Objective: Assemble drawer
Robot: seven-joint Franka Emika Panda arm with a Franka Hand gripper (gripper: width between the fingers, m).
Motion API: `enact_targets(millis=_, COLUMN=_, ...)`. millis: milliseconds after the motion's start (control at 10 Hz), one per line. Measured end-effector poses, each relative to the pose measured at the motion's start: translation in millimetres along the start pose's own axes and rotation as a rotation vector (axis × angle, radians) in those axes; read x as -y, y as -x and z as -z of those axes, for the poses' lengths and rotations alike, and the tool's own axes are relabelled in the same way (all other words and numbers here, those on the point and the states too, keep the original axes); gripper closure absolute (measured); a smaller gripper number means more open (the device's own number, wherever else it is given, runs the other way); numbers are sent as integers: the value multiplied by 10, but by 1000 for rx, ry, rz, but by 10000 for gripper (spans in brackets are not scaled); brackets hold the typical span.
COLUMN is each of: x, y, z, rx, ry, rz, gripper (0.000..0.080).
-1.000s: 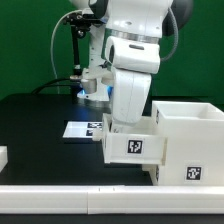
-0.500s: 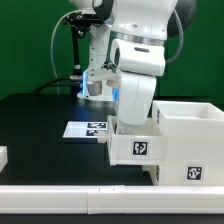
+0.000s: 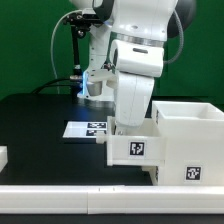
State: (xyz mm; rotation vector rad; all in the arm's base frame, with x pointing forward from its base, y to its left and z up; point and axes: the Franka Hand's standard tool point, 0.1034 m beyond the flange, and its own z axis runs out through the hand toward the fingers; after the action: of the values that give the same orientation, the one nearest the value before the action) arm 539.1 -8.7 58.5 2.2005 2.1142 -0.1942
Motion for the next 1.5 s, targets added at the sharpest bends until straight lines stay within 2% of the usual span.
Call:
enact_targets(millis=100, x=-13, y=4, z=-14, rx=4, ry=-9, rz=7, gripper=761)
enact_targets(millis=400, x=-64, y=-94, z=16, rx=-2, ry=3, rz=18, gripper=761)
enact_targets(millis=600, x=-60, y=-107, z=8, rx=-14, ry=24, rz=11, gripper=761)
enact_targets(millis=1100, x=-60, y=-104, z=6, rx=-14, ry=23, rz=11, gripper=761)
enact_targets(millis=1300, x=-71, y=-214, z=36, rx=-20, ry=27, rz=30, gripper=761)
enact_targets(millis=1500, x=-75, y=-242, z=41, rx=-22, ry=27, rz=34, gripper=761)
